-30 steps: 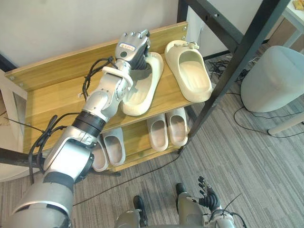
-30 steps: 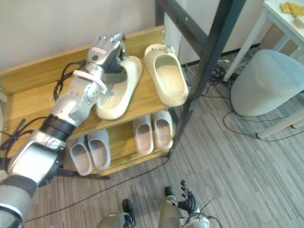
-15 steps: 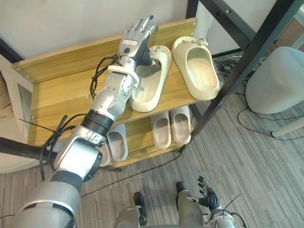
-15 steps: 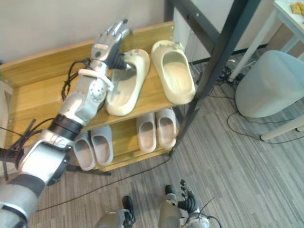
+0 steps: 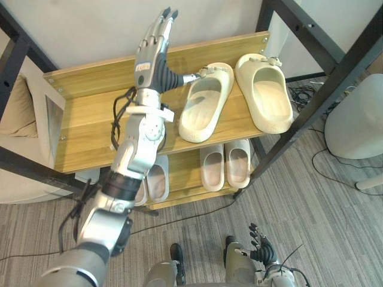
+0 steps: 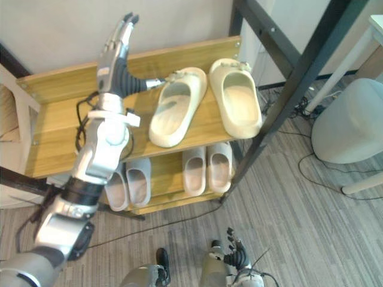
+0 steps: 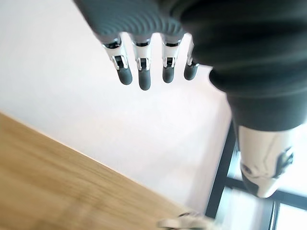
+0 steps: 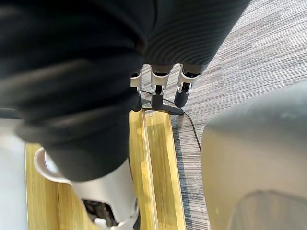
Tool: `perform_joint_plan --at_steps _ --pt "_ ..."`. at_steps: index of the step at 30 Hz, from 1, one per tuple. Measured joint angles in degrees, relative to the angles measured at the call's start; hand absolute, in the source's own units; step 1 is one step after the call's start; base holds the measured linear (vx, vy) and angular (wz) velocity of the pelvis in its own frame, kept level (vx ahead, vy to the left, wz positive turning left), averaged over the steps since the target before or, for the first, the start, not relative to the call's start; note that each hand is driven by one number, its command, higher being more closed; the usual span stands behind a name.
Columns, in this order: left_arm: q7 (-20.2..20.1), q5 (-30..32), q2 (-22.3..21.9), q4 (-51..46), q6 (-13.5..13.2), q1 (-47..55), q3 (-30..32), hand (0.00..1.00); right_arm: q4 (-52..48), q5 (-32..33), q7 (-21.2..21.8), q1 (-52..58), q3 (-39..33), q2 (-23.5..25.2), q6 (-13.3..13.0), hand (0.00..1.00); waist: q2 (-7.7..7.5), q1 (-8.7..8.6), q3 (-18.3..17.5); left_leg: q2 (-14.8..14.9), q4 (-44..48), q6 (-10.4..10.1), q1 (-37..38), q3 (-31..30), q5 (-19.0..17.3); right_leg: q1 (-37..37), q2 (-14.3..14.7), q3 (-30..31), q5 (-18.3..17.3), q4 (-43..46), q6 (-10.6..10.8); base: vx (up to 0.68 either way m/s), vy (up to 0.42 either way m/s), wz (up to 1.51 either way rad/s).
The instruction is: Organize the slippers on the shoe rack
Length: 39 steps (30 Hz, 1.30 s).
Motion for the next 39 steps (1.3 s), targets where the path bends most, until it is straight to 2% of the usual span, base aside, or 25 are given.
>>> perform_joint_plan --at_steps 2,6,8,10,14,18,23,27,39 --pt "0.3 -4.6 -1.8 -4.2 -0.5 5.4 1.5 0.0 0.1 -0.8 0.5 0.0 0.0 0.4 0.4 0.0 -0.16 0.59 -0.5 0.0 -0.4 0.0 0.3 -0.1 0.0 0.2 0.0 -0.4 -0.3 0.1 -0.1 0.0 -0.023 0.09" --pt "0.3 -16.8 -6.0 -8.4 -3.7 14.2 2.2 0.0 1.3 -0.9 1.5 0.0 -0.1 1.4 1.1 0.0 -0.19 1.88 -1.0 0.2 -0.8 -0.2 1.1 -1.3 0.1 1.6 -0.1 -1.7 -0.7 0.0 -0.4 -0.01 -0.029 0.13" --pt "0.2 -20.6 -7.6 -8.9 -4.3 17.3 2.2 0.0 2.3 -1.0 1.7 -0.1 -0.1 1.7 1.2 0.0 -0.3 2.17 -2.2 0.2 -0.9 -0.3 1.3 -1.6 0.1 2.0 -0.1 -2.2 -1.0 0.0 -0.5 0.0 -0.026 0.12" --pt "-0.1 -27.0 -9.2 -10.2 -6.0 20.8 2.2 0.0 2.9 -1.0 1.9 -0.1 -0.1 1.7 1.3 0.0 -0.35 2.68 -3.8 0.2 -0.9 -0.3 1.3 -1.7 0.1 2.0 -0.1 -2.4 -1.1 0.0 -0.6 0.01 -0.017 0.04" --pt "-1.2 -34.5 -10.3 -10.3 -7.5 23.4 1.1 0.0 3.2 -1.1 1.8 -0.1 -0.1 1.7 1.3 0.0 -0.44 2.85 -5.3 0.2 -0.9 -0.4 1.3 -2.0 0.1 2.3 -0.2 -2.7 -1.1 0.0 -0.7 -0.01 -0.012 0.04" --pt "-4.1 -42.9 -11.3 -10.2 -8.7 24.9 -2.5 0.0 4.9 -2.6 1.2 0.0 0.0 1.7 1.4 0.0 -0.61 2.85 -6.4 0.0 -1.5 -0.4 1.4 -3.1 0.1 3.4 -0.5 -3.9 -1.2 -0.6 -0.7 -0.04 -0.01 0.13" --pt "-5.4 -45.7 -11.9 -8.1 -8.8 25.1 -7.7 0.0 6.5 -3.1 0.8 -0.2 0.0 1.6 1.4 0.0 -0.87 3.15 -8.1 0.0 -3.1 -0.7 1.8 -3.1 0.9 3.4 -0.6 -4.3 -1.2 -0.9 -0.6 -0.01 -0.005 0.04" --pt "-5.4 -45.7 -12.4 -4.4 -8.8 25.1 -11.0 0.0 6.7 -3.1 0.6 -0.3 0.1 1.5 1.4 0.0 -0.84 3.07 -8.5 0.0 -3.6 -0.8 2.4 -3.0 1.2 3.7 -0.7 -4.1 -1.2 -0.9 -0.6 0.01 -0.003 -0.01" --pt "-5.3 -45.5 -13.1 0.5 -8.9 24.9 -11.4 0.0 6.8 -3.1 -0.3 -0.3 0.2 1.4 1.4 0.0 -1.41 3.05 -8.3 0.1 -3.6 -0.8 2.7 -1.3 1.0 2.7 -0.5 -2.3 -1.4 -0.1 -0.4 -0.01 -0.003 -0.07"
